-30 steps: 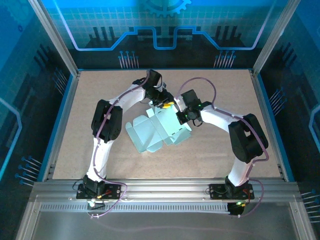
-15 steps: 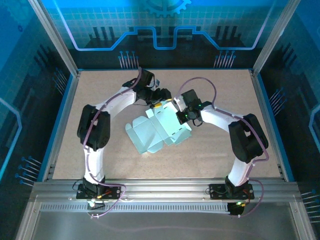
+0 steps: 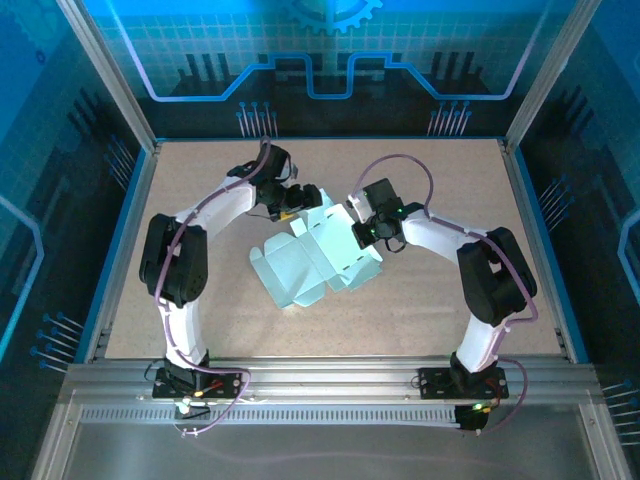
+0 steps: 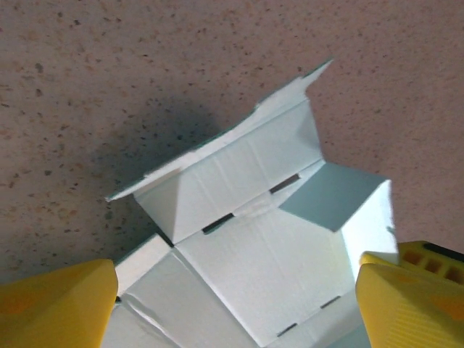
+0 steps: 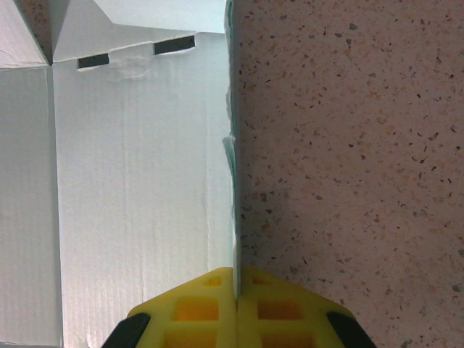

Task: Fold the paper box

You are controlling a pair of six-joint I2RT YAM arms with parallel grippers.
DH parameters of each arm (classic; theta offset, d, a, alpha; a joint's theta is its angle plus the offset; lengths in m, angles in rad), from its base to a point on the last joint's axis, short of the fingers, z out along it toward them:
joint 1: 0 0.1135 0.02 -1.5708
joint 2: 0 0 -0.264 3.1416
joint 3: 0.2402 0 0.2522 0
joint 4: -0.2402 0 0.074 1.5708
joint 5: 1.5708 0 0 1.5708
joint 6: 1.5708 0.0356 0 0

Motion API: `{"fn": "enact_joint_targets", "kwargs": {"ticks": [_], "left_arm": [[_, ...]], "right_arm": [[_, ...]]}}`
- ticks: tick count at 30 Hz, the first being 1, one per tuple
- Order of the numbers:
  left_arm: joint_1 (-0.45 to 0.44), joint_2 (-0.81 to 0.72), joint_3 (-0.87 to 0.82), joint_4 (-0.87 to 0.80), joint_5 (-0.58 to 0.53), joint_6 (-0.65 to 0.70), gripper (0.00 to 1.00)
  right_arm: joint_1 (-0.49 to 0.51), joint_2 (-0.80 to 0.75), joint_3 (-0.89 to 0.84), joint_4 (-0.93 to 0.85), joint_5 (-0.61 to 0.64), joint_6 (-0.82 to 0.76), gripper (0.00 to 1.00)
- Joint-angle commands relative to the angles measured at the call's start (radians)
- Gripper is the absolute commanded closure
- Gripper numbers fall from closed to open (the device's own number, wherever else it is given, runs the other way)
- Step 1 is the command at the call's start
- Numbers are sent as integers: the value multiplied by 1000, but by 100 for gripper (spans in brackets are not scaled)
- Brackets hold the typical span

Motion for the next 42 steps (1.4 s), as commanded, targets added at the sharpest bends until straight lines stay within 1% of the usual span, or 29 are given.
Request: {"fn": "enact_joint_targets", "kwargs": {"ticks": [1, 4, 7, 9, 13, 16, 23, 26, 28, 32, 35, 36, 38, 42], "left_arm": [[3, 47, 28, -64, -45, 37, 10], [4, 65, 37, -81, -41, 35, 9], [4, 79, 37, -85, 11, 22, 11], [3, 75, 28, -68, 56, 8, 15], [4, 59, 5, -33, 121, -24, 29], [1, 51, -1, -16, 161, -37, 36], [-5, 59, -4, -28, 203, -37, 36], [-5, 45, 6, -35, 202, -23, 34], [-4, 15, 10, -26, 184, -23, 28], [-5, -80, -41, 62, 114, -46, 11], [-4, -147, -109, 120, 41, -68, 3], [-3, -171, -139, 141, 22, -72, 1], [2, -207, -198, 193, -7, -82, 1], [29, -242, -289, 255, -8, -126, 1]], "right_arm": [[-7, -3, 11, 0, -12, 5, 100], [-7, -3, 13, -3, -9, 5, 100], [-7, -3, 14, -1, -9, 6, 100], [-7, 2, 18, -2, -12, 8, 100], [-5, 7, 21, 0, -14, 10, 100], [-6, 7, 21, 1, -15, 8, 100], [-6, 8, 21, 4, -19, 11, 100], [-5, 4, 21, 2, -18, 6, 100], [-5, 2, 20, 1, -15, 2, 100], [-6, 6, 29, -15, -13, -5, 100], [-5, 12, 33, -18, -16, -7, 100], [-5, 15, 36, -21, -16, -8, 100], [-4, 18, 39, -23, -21, -14, 100], [-4, 35, 53, -37, -33, -28, 100]]}}
